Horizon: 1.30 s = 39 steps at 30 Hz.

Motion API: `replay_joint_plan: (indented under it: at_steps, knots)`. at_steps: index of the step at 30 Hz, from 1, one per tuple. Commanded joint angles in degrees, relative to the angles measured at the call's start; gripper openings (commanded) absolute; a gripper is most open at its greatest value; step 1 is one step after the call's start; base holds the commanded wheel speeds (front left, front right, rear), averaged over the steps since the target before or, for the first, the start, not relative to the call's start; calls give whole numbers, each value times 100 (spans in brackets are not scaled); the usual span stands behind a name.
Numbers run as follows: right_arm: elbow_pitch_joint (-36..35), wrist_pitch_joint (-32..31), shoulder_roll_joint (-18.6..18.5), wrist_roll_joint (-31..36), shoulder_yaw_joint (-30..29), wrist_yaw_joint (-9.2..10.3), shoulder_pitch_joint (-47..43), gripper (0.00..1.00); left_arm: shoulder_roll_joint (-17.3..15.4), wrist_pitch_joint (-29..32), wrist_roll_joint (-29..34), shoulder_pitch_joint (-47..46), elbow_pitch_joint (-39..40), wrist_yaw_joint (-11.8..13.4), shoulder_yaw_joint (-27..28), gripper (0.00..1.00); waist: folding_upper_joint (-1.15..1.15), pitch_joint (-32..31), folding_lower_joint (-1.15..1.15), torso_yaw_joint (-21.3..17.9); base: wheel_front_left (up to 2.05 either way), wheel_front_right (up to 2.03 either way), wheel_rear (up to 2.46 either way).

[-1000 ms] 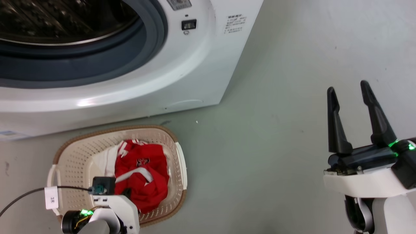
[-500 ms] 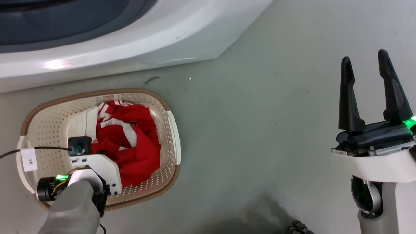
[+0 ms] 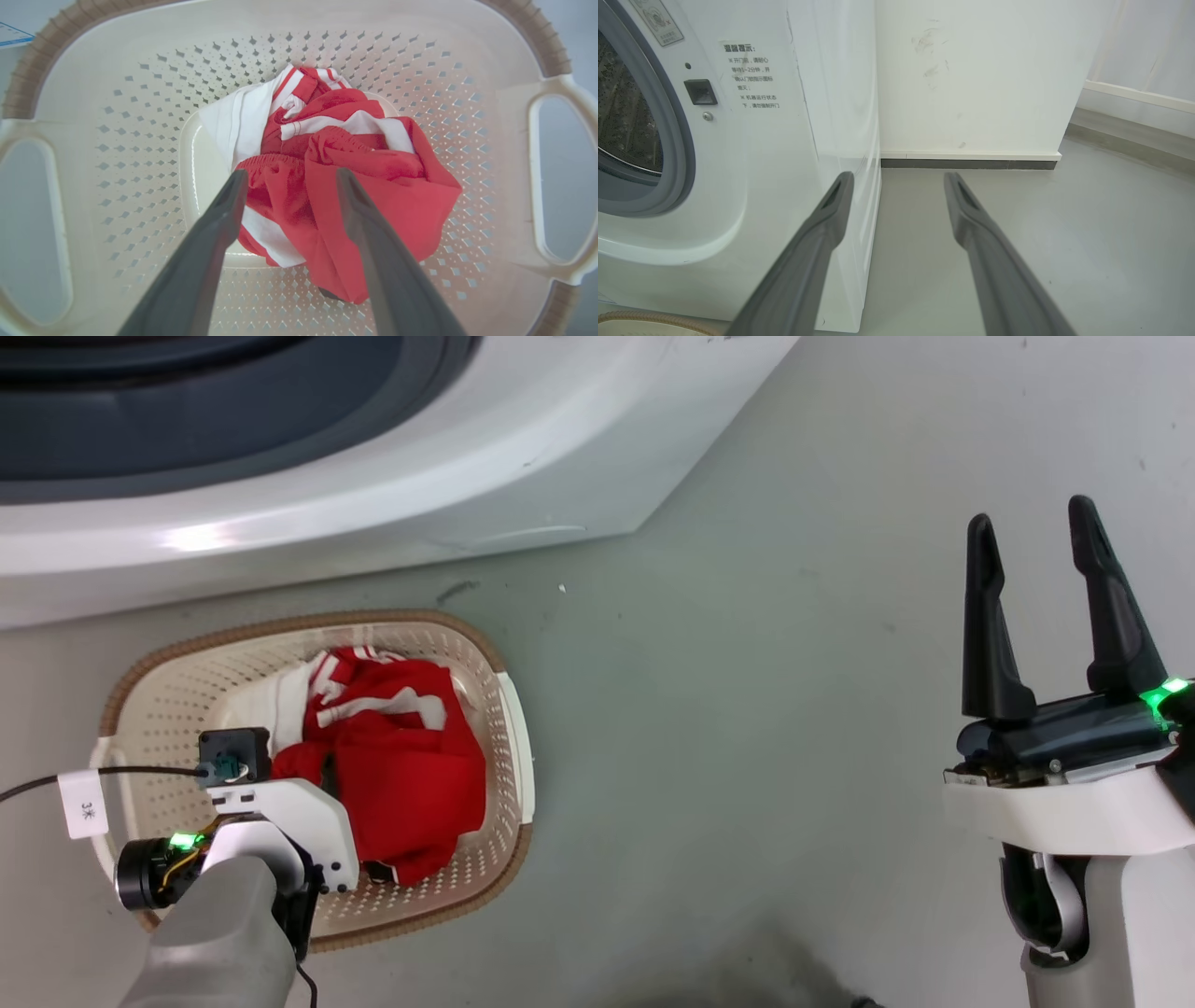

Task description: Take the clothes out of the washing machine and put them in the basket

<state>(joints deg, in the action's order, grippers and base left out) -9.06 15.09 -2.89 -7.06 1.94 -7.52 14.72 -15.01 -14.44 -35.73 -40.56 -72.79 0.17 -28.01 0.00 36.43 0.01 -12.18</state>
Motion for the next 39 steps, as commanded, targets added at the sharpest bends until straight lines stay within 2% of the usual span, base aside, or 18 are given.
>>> replay_joint_plan:
  at_steps: [1,3,10,11,18,28,39]
  knots:
    - [51,11,4,43,5,6,-106,100,26,-48,-12,132,45,7,31,100,0,-331,-1,118,0,0,0]
    - [101,11,4,81,28,6,-185,100,20,-76,11,256,183,25,82,100,0,-570,-1,172,0,0,0]
    - [314,11,4,202,-17,5,-604,100,-104,-74,443,1030,1561,334,537,100,0,-1443,-1,373,0,0,0]
    - [314,11,4,202,-17,5,-604,100,-104,-74,443,1030,1561,334,537,100,0,-1443,-1,373,0,0,0]
    - [443,11,4,317,-88,5,-1074,100,40,-77,1267,2094,3175,595,1289,100,0,-2218,-1,545,0,0,0]
    - [595,11,4,366,-139,5,-1635,100,508,-76,2307,3177,5100,601,2279,100,0,-3050,-1,726,0,0,0]
    - [603,11,4,328,-192,5,-1920,100,986,-77,2984,4016,6770,385,2921,100,0,-3520,-1,795,0,0,0]
